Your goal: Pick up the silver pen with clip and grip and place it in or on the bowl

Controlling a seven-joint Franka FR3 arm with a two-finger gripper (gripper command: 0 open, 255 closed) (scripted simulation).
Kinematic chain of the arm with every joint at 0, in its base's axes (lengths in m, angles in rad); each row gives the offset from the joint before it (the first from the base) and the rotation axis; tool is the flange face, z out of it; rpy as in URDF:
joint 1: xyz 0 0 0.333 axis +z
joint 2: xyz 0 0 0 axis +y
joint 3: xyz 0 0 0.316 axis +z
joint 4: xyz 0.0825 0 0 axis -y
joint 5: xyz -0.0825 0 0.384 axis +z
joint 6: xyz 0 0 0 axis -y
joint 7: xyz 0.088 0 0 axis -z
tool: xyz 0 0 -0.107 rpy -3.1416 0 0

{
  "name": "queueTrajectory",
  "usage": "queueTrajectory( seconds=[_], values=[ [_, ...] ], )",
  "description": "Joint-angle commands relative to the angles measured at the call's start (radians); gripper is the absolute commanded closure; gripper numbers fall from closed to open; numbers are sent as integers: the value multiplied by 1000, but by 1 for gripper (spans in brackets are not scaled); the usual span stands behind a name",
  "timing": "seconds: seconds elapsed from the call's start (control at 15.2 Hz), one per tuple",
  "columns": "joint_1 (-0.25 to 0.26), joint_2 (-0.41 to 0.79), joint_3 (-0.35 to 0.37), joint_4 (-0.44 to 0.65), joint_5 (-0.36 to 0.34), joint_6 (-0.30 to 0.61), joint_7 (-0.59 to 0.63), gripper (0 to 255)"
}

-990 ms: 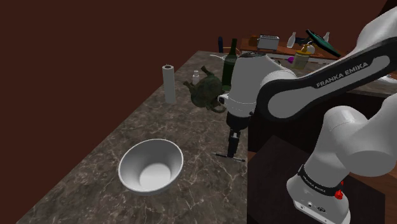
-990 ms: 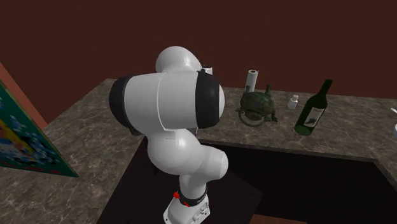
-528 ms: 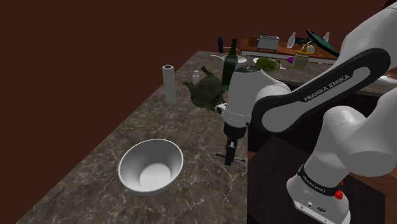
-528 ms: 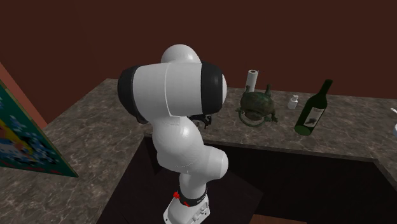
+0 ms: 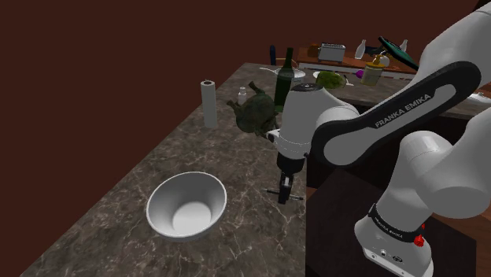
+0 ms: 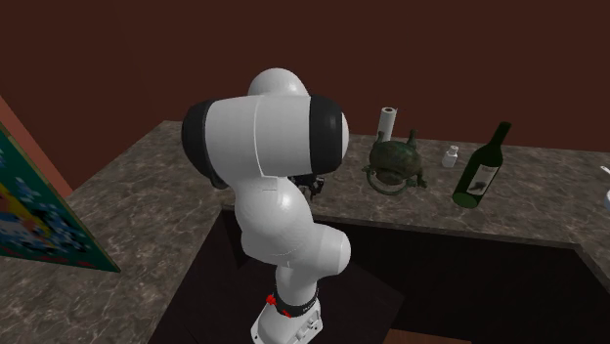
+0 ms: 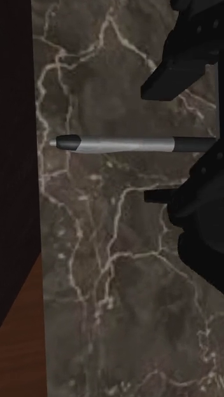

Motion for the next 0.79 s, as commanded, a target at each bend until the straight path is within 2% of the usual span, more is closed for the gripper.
queueTrajectory(
  seconds=[0.0, 0.53, 0.73],
  values=[
    [0, 0, 0, 0, 0, 0, 0, 255],
    [0, 0, 0, 0, 0, 0, 0, 255],
    [-2, -40, -4, 17, -7, -57, 6, 255]
  ],
)
